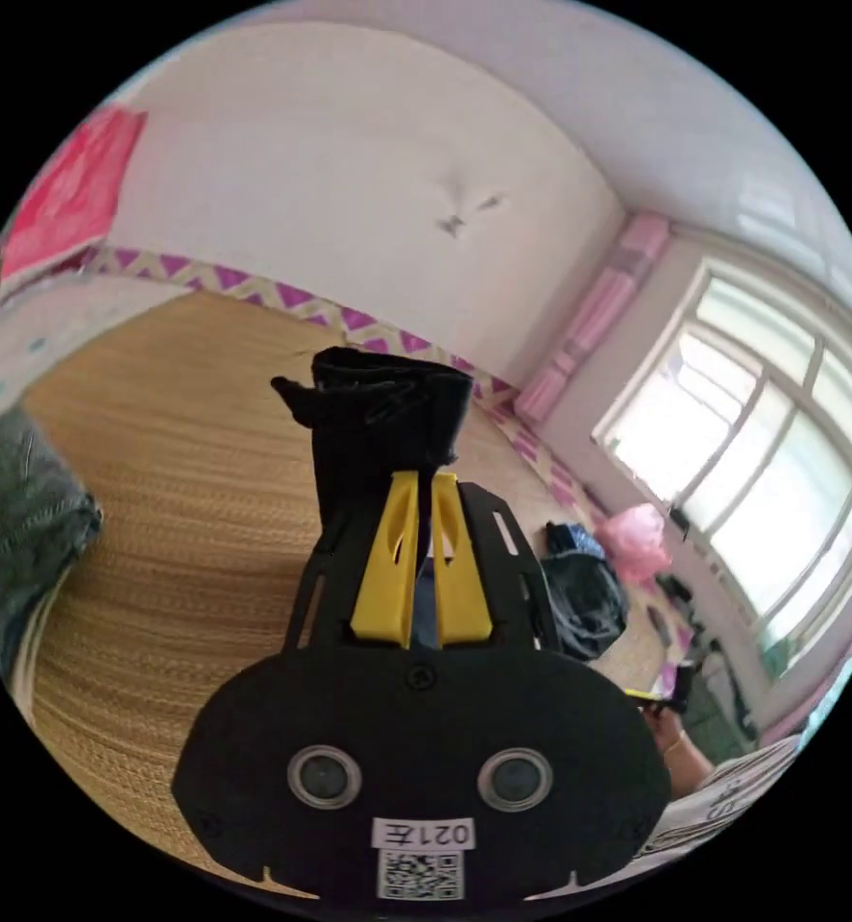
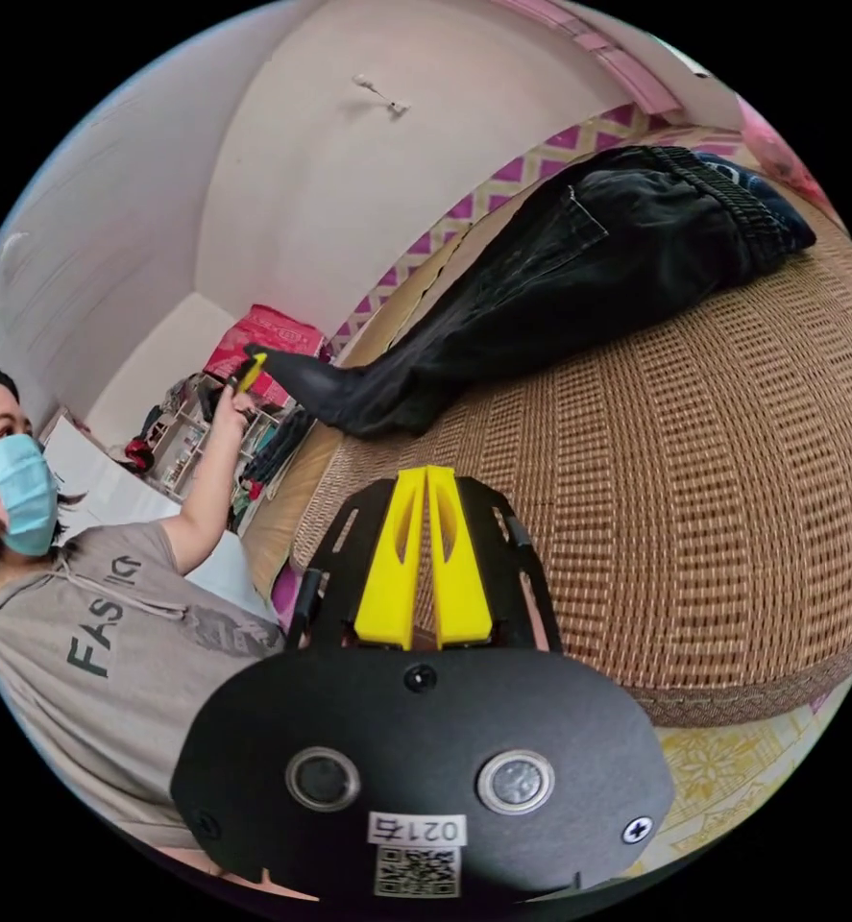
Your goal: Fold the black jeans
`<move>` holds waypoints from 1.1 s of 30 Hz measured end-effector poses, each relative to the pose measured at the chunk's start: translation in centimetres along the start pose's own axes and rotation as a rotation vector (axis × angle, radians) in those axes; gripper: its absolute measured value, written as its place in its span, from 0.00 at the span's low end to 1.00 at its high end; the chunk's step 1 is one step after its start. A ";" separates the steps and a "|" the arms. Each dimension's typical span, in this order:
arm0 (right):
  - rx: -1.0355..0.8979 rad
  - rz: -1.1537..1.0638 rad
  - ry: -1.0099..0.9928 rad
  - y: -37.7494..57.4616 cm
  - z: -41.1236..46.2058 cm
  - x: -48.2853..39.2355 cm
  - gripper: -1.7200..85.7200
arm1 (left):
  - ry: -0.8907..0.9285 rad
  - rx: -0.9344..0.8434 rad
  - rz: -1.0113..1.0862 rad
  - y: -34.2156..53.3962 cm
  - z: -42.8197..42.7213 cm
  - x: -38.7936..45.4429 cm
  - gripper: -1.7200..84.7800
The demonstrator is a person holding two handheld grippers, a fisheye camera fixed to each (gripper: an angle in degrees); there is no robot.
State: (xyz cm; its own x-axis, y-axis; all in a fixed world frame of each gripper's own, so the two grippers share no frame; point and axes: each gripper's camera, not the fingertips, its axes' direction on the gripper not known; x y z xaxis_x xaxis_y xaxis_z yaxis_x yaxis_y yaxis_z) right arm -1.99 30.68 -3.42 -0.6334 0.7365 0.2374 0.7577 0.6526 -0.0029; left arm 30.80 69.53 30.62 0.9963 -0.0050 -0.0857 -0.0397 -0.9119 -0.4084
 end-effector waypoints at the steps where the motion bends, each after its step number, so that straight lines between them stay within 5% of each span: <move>1: -0.004 0.005 -0.004 -0.6 -0.6 0.3 0.01 | -0.045 -0.044 0.093 -0.8 2.2 5.7 0.01; 5: 0.022 0.024 -0.007 -2.2 -3.4 1.1 0.01 | -0.083 -0.215 0.291 2.0 13.8 20.7 0.01; 11: -0.046 -0.023 0.018 -5.4 -5.5 0.4 0.01 | -0.183 -0.486 0.433 10.7 29.0 28.5 0.03; 16: -0.060 -0.055 0.107 -7.4 -7.4 -1.1 0.01 | -0.197 -0.348 0.561 9.9 25.8 30.1 0.06; 24: -0.010 -0.165 0.407 -10.2 -10.6 -5.9 0.02 | 0.031 -0.484 0.495 4.2 24.2 26.6 0.10; 28: 0.171 0.079 0.396 -14.3 -17.7 -2.1 0.15 | 0.287 -0.405 0.386 1.0 18.9 21.4 0.02; 33: 0.390 0.485 0.154 -16.8 -22.8 6.8 0.21 | 0.318 -0.344 0.397 0.3 11.3 17.4 0.01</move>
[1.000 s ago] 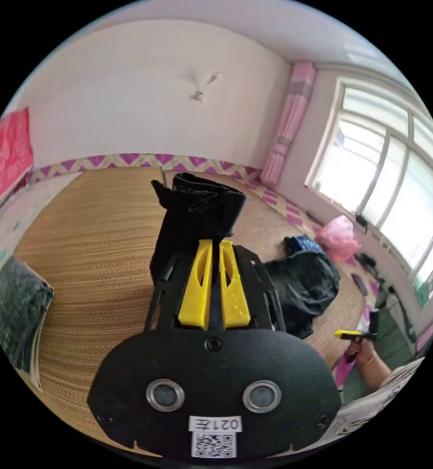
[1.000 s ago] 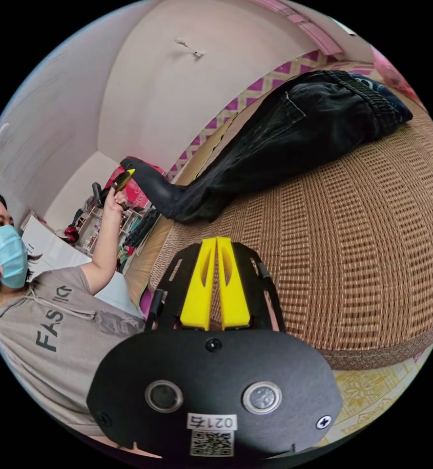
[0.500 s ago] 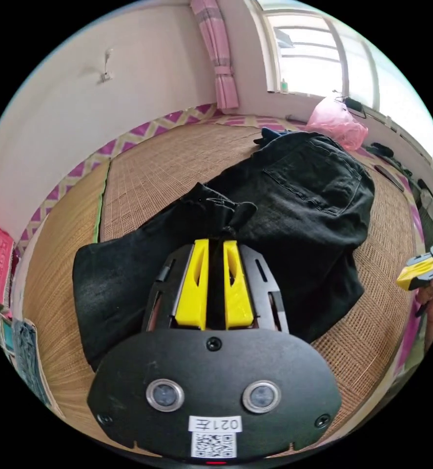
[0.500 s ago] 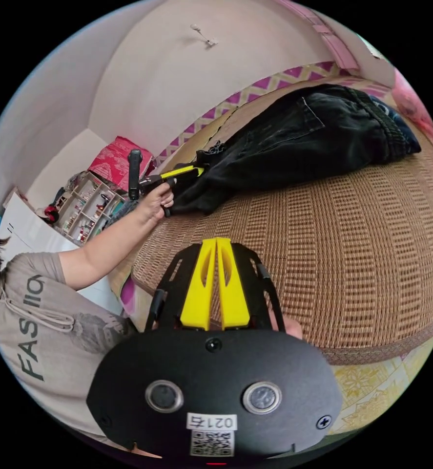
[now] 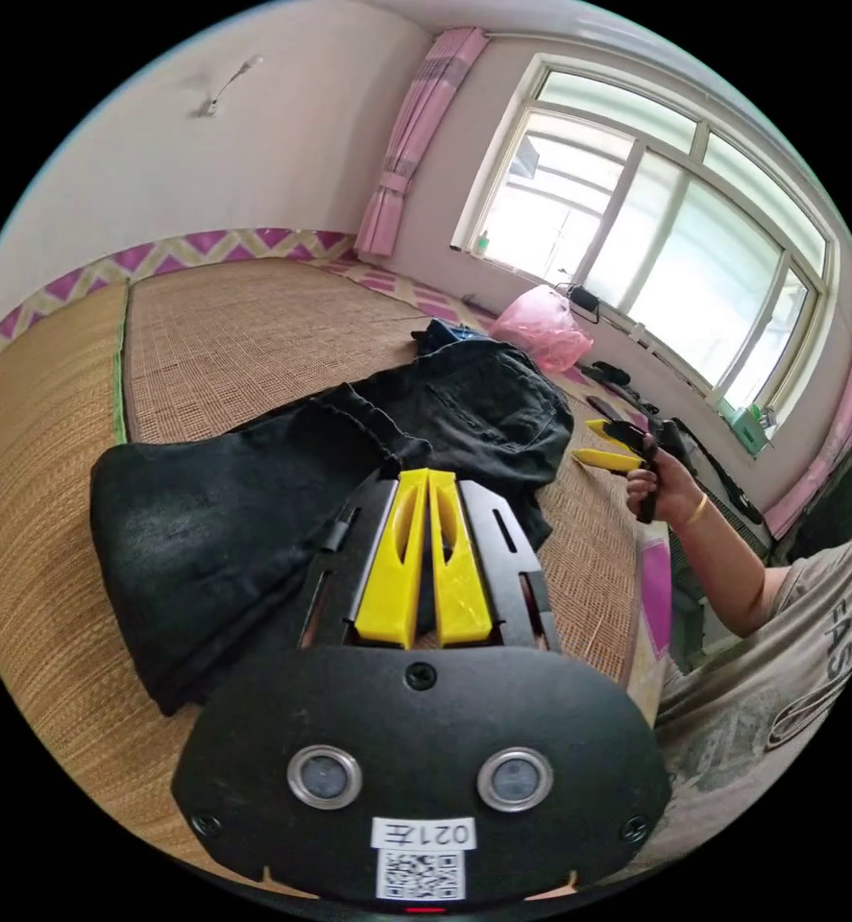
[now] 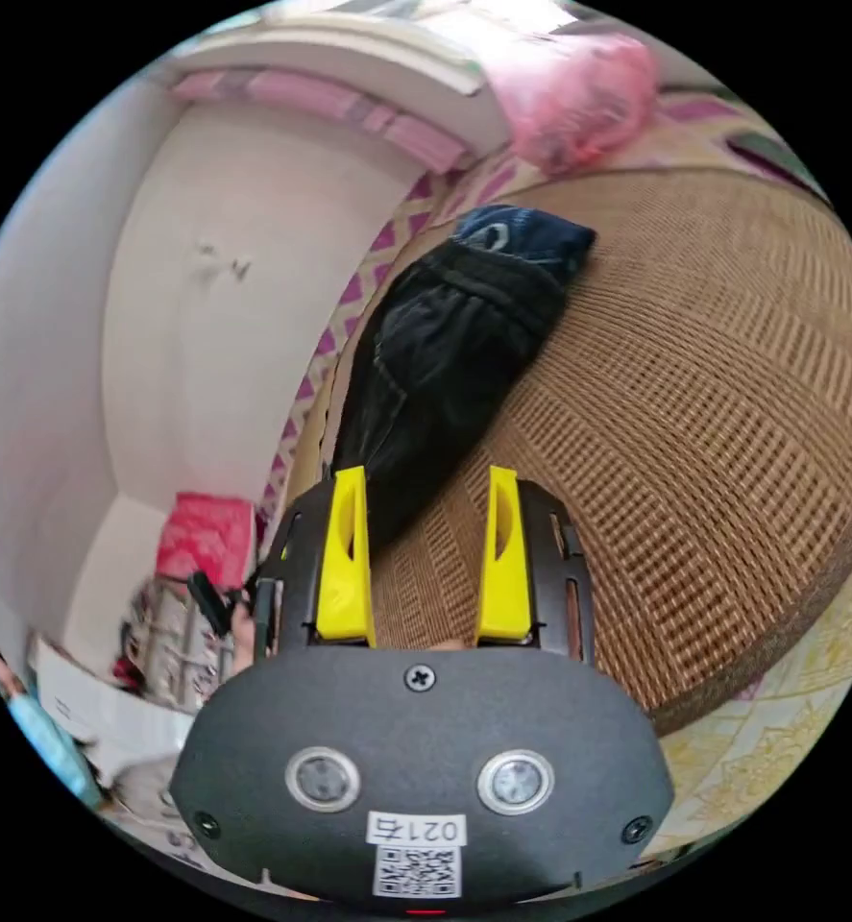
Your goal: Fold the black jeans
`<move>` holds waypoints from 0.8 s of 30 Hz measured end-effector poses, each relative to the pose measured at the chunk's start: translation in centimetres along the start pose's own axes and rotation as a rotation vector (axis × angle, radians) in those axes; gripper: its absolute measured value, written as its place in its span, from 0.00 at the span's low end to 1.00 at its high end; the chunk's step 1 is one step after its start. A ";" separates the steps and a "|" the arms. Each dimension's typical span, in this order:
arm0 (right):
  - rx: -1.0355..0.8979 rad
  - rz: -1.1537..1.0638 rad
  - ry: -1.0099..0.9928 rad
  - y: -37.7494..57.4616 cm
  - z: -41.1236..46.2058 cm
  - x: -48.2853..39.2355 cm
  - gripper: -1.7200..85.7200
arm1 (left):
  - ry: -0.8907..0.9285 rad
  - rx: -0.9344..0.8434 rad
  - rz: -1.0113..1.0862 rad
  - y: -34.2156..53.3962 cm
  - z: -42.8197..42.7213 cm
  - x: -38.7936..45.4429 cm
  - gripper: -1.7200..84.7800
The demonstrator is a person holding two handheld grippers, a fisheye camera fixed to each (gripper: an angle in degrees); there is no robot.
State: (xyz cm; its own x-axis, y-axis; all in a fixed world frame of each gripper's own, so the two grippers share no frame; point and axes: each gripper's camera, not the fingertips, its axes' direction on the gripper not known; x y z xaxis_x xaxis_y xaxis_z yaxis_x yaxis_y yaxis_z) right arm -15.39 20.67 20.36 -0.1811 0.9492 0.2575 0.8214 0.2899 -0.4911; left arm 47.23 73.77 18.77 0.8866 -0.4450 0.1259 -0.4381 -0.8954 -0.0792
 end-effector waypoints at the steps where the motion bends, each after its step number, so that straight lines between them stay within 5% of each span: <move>1: 0.041 0.076 -0.052 -1.2 0.1 1.2 0.20 | -0.003 0.008 0.004 1.1 -2.0 -0.3 0.01; 5: 0.190 0.266 -0.211 -5.0 1.3 3.6 0.17 | -0.001 0.036 -0.008 5.3 -9.2 -1.9 0.01; 12: 0.240 0.321 -0.186 -10.6 1.1 -0.4 0.12 | -0.083 0.083 -0.010 12.7 -21.5 -4.3 0.01; 18: 0.300 -0.164 0.055 -13.4 -2.4 -21.6 0.08 | -0.142 0.149 -0.059 19.7 -30.5 -7.2 0.01; 24: 0.203 -0.900 0.379 -6.7 8.7 -49.7 0.08 | -0.087 0.254 -0.139 25.8 -36.0 -9.2 0.01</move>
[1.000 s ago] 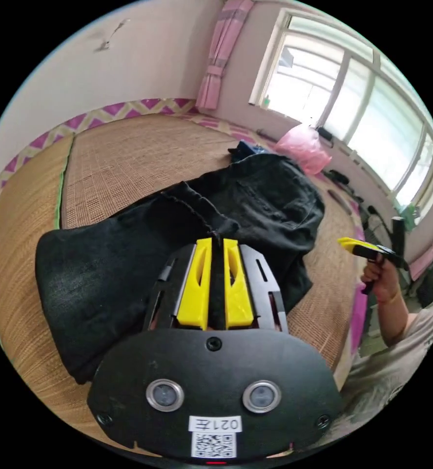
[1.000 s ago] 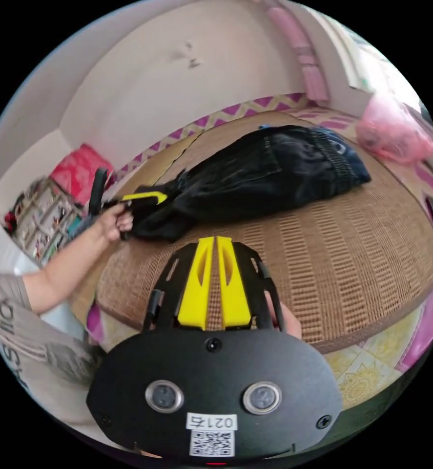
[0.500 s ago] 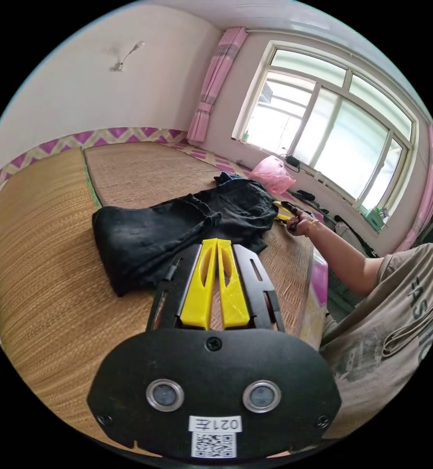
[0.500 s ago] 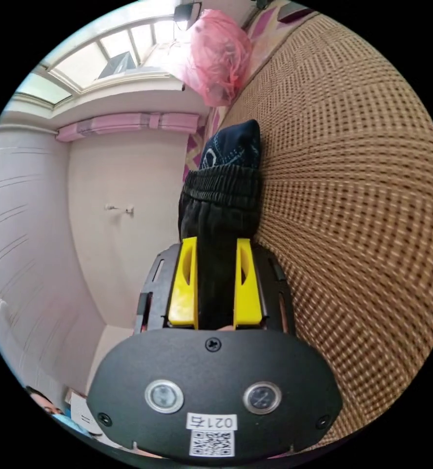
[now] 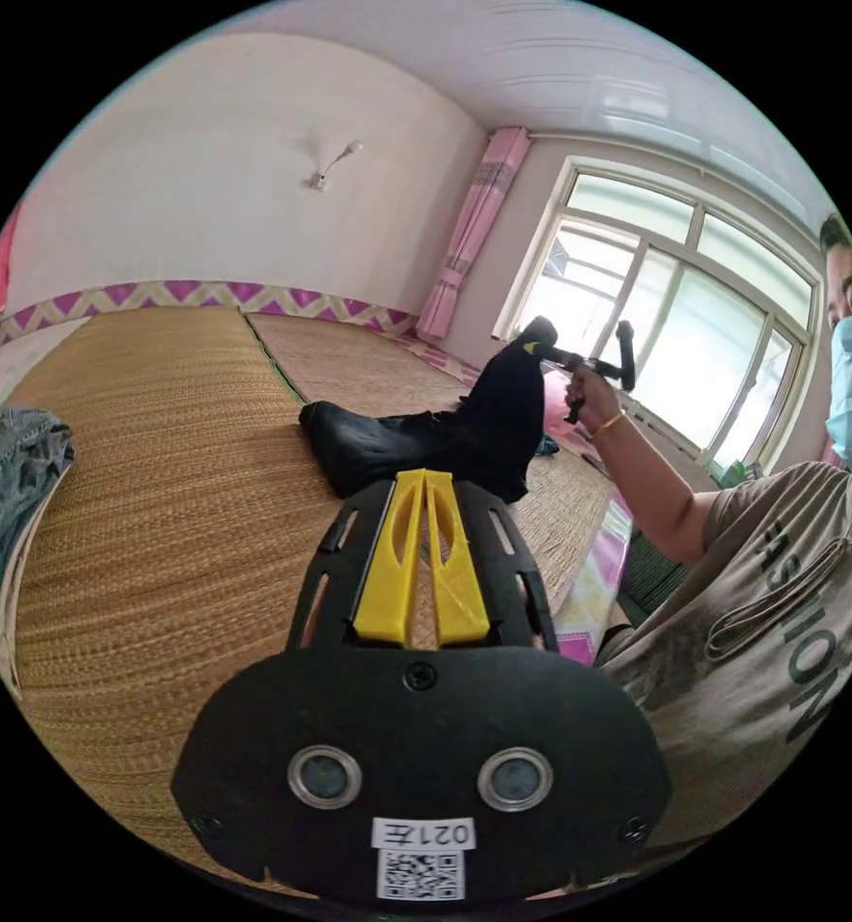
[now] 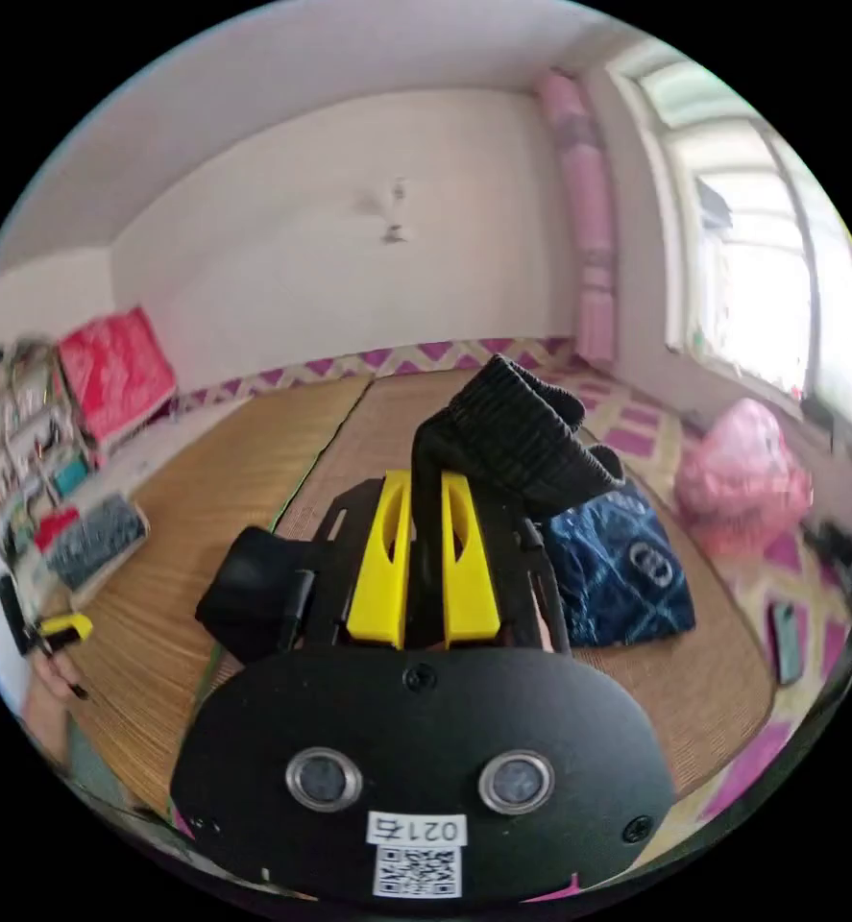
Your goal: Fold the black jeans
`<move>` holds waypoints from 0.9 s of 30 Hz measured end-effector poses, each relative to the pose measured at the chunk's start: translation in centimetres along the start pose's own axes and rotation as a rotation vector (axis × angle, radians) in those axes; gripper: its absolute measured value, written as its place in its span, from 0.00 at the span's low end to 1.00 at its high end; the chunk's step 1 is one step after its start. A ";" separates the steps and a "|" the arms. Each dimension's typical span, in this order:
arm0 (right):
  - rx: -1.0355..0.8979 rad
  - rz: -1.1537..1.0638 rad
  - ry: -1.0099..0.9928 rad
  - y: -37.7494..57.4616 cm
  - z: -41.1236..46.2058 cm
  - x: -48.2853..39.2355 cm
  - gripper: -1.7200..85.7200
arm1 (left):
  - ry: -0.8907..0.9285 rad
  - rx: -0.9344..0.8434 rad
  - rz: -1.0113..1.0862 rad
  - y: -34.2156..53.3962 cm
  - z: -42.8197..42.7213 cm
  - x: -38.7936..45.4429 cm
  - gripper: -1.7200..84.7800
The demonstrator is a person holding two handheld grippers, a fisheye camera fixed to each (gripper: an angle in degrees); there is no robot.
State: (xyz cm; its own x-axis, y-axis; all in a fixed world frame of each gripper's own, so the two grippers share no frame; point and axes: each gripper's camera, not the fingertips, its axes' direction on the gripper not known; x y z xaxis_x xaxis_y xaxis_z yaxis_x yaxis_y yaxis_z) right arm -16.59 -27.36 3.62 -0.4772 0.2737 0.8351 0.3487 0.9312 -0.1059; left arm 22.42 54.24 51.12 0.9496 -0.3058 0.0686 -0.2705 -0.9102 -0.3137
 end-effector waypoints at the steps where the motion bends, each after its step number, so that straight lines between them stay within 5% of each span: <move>1: -0.013 -0.134 0.003 -1.3 1.4 -5.6 0.08 | 0.008 0.008 -0.009 0.8 -0.6 -0.4 0.01; 5: -0.105 -0.491 -0.027 0.2 8.5 -22.5 0.08 | -0.026 -0.002 -0.070 3.5 -1.1 -2.3 0.01; 10: -0.308 -0.772 -0.042 8.2 17.4 -33.2 0.08 | -0.039 -0.072 -0.154 5.9 0.0 -5.1 0.01; 14: -0.210 -0.729 0.001 7.1 16.4 -32.6 0.08 | -0.059 -0.136 -0.146 6.2 2.1 -6.1 0.01; 18: -0.374 -0.776 -0.079 8.3 19.6 -32.8 0.10 | 0.016 -0.135 -0.132 4.7 5.0 -6.9 0.01; 23: -0.486 -0.640 -0.535 5.8 15.3 -24.9 0.09 | 0.056 -0.047 -0.152 0.4 9.9 -8.8 0.01; 27: -0.321 -0.368 -0.325 4.5 14.2 -14.2 0.10 | -0.045 -0.021 -0.111 -5.2 15.1 -9.4 0.01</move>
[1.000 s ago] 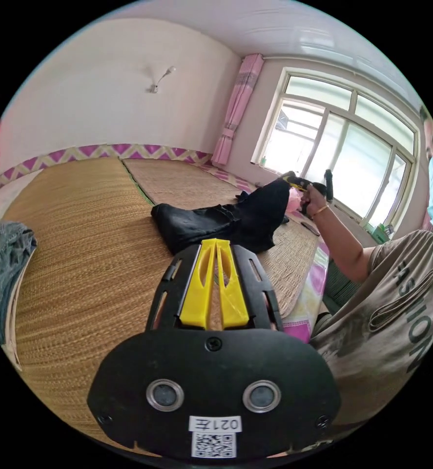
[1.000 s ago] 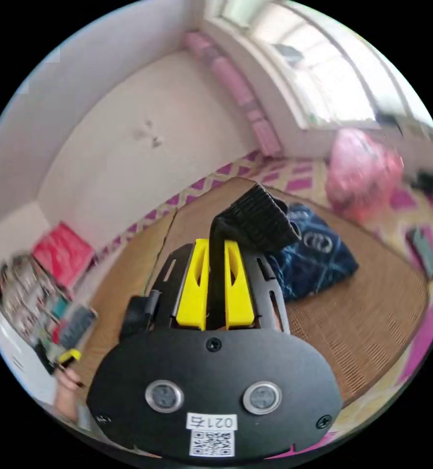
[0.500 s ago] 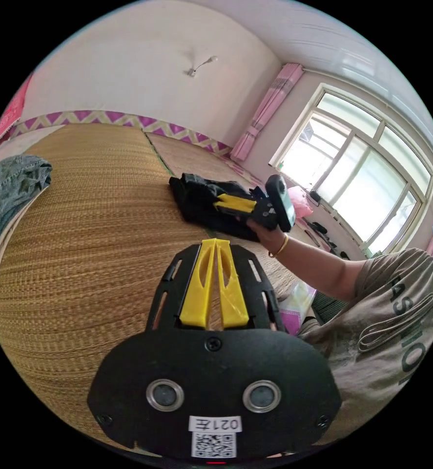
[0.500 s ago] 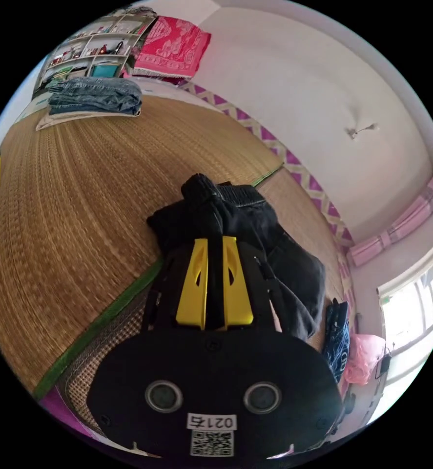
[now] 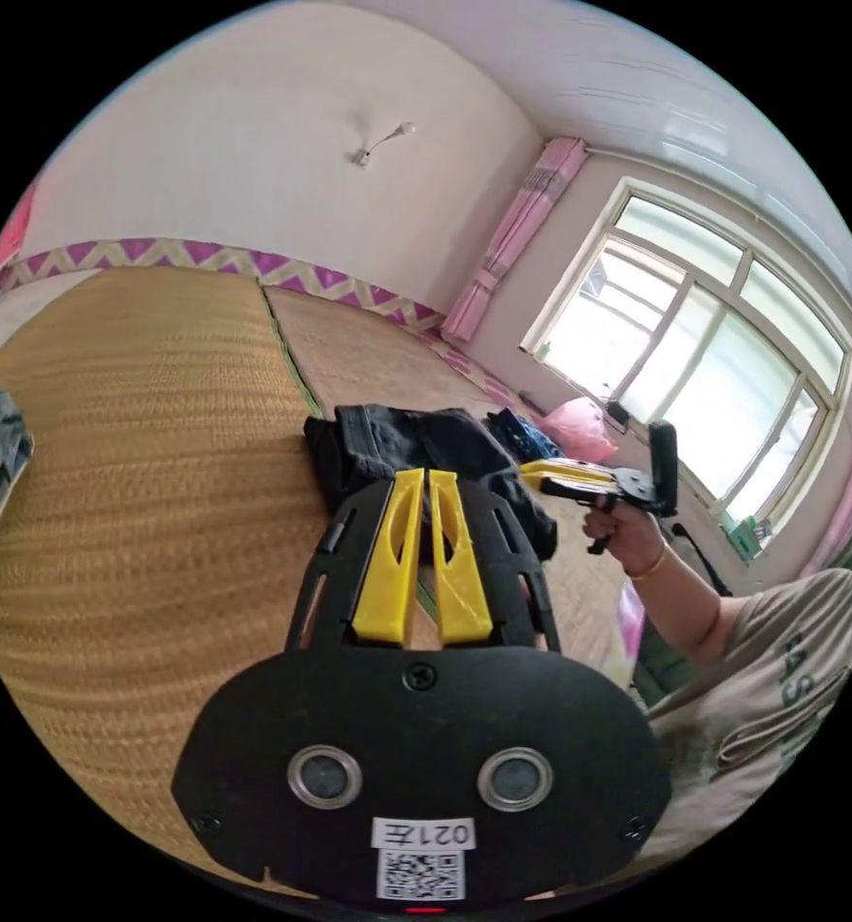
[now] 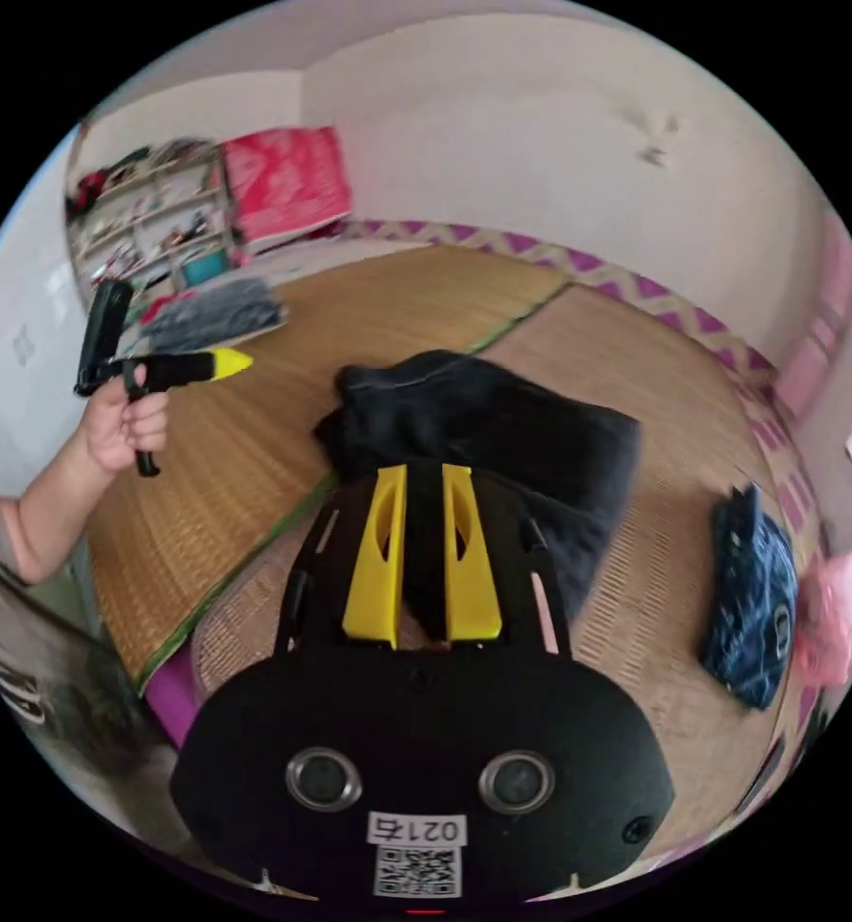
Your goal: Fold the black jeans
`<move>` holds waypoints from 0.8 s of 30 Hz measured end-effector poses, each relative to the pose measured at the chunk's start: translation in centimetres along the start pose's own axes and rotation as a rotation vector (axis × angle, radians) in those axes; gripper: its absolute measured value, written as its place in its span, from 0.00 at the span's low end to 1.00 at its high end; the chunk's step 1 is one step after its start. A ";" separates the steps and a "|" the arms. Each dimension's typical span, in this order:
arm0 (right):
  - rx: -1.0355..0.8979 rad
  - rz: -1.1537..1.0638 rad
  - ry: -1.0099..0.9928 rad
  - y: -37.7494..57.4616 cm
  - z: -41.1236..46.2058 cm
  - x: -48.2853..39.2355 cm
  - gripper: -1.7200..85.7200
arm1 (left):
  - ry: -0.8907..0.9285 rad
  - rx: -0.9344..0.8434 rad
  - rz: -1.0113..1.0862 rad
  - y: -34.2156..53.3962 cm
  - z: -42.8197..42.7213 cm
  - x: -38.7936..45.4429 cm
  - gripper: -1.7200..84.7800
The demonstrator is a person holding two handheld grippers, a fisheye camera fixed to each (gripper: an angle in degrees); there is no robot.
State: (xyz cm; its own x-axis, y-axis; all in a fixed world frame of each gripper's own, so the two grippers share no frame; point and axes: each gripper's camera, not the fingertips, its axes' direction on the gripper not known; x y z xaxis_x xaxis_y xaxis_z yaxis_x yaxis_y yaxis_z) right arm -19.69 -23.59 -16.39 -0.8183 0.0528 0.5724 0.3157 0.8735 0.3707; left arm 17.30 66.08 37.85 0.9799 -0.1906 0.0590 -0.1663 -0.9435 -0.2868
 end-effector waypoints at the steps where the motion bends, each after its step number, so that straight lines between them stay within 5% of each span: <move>1: 0.001 0.084 0.047 1.1 -0.1 3.4 0.11 | -0.047 -0.014 0.008 -2.1 2.5 0.0 0.01; 4: -0.022 0.278 0.018 4.1 1.7 11.0 0.13 | -0.152 -0.116 0.032 -5.5 10.5 -0.7 0.01; 7: -0.043 0.437 -0.181 7.9 5.3 15.9 0.15 | -0.225 -0.398 0.057 -2.8 19.9 -3.5 0.01; 8: -0.095 0.457 -0.190 9.6 7.6 16.4 0.15 | -0.188 -0.346 0.033 -2.5 19.4 -4.2 0.01; 14: -0.252 0.325 0.038 16.3 12.9 13.1 0.13 | -0.187 -0.354 -0.032 -2.7 20.3 -4.1 0.01; 17: -0.141 0.268 0.139 17.9 10.8 10.0 0.12 | -0.194 -0.232 0.007 -4.2 19.1 -0.6 0.01; 19: -0.067 0.272 0.006 18.9 10.9 8.4 0.12 | -0.124 -0.152 0.129 -4.4 19.5 3.1 0.01; 22: -0.221 0.189 -0.072 21.4 17.0 4.7 0.13 | -0.299 -0.502 0.233 -2.1 28.2 3.9 0.01; 24: -0.222 0.111 -0.004 25.0 19.8 3.1 0.13 | -0.244 -0.441 0.189 -1.7 27.3 2.2 0.01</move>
State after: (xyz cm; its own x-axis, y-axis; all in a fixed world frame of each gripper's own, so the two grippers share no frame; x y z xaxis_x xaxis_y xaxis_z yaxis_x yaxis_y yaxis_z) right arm -23.85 8.03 -19.82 -0.7746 0.1447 0.6156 0.5010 0.7345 0.4577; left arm 22.79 74.69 12.41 0.9167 -0.3494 -0.1938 -0.3217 -0.9331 0.1608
